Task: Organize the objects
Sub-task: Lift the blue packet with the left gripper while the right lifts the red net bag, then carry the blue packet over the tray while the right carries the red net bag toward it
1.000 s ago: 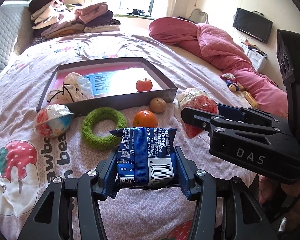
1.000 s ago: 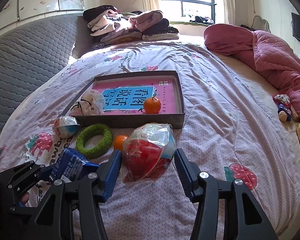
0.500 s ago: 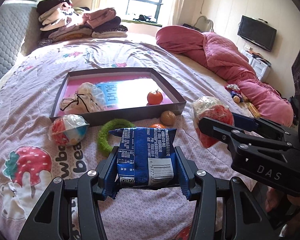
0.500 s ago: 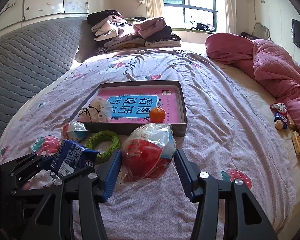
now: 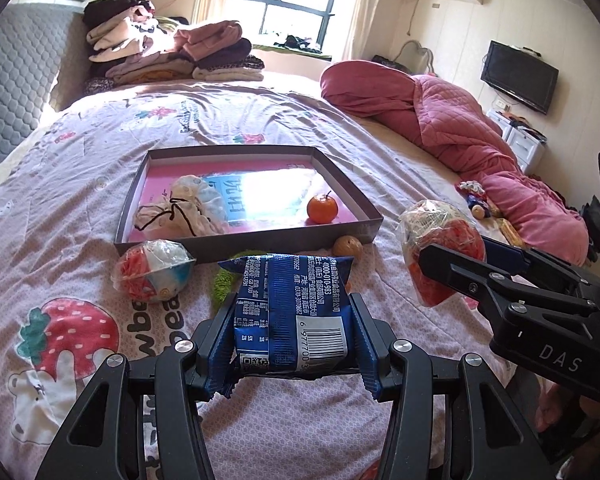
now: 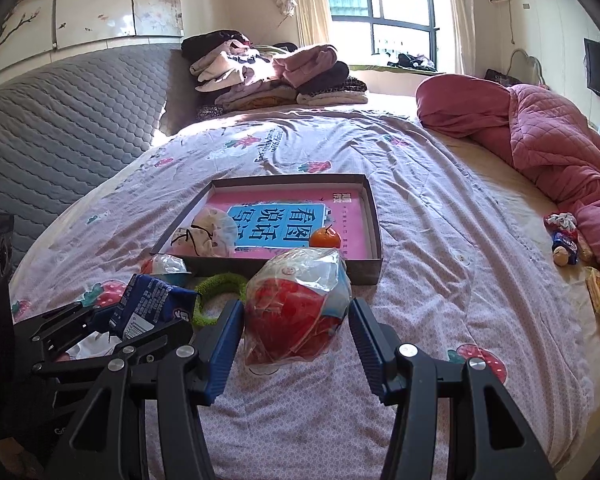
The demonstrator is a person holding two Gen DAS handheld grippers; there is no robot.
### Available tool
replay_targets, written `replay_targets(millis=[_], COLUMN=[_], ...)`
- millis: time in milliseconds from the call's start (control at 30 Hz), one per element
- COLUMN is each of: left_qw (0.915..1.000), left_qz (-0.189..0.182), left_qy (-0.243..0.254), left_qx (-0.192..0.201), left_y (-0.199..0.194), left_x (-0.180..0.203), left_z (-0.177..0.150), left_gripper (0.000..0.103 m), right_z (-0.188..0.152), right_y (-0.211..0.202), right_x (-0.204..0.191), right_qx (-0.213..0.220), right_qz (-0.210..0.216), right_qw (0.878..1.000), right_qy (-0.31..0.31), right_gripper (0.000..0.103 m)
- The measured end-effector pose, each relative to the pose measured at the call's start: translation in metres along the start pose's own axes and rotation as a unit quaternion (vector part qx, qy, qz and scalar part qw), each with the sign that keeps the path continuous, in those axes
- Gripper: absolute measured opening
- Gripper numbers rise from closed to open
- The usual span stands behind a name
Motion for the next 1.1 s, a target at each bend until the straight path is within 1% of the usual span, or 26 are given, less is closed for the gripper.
replay_targets(millis=[133,467,633,700,800,867,1100], left_qw=[1.0,0.9995,0.9997,0.9997,0.9992,0.999,0.9985], left_qz=[0.006,0.02,0.015,0.016,0.026,0.029,0.038], left_qy=[0.001,0.007,0.006,0.006,0.005,-0.001,-0.02], left_qx=[0.007,0.022,0.016,0.02,0.029,0.034,0.035], left_y=[-0.002,-0.005,-0.003,-0.005,-0.009,-0.012,-0.013], left_x=[-0.005,-0.013,-0.016,-0.018,-0.027,-0.034,-0.055], left_z=[0.006,0.026,0.037,0.044,0.057,0.063,0.073], left_gripper=[0.054,0.054,0.054,0.054,0.054,0.054,0.054], right_z=[0.003,0.013,0.022,0.028,0.038,0.044,0.062], right_y=[-0.001,0.002,0.004,0.005,0.006,0.008,0.01], right_x=[-0.001,-0.008,-0.012,-0.014,-0.018,-0.021,-0.032], right_qx=[0.008,0.02,0.03,0.035,0.042,0.047,0.063], right_qz=[-0.004,0.004,-0.004,-0.003,0.005,0.002,0.009], right_qw=[1.0,1.0,0.999,0.999,0.999,0.998,0.997], right_qy=[-0.003,-0.009,-0.027,-0.03,-0.029,-0.033,-0.04], right_gripper=[0.054,0.054,0.054,0.054,0.054,0.054,0.055])
Point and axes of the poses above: each gripper's, at about its wrist camera, not at the fingertips, and y roughly the way its jaws point, x to its right, z to its top, the point moved 8 cm from there along y, roughly the way its jaws point, and after that the axes turned 13 degrees about -z, right-handed, at the moved point
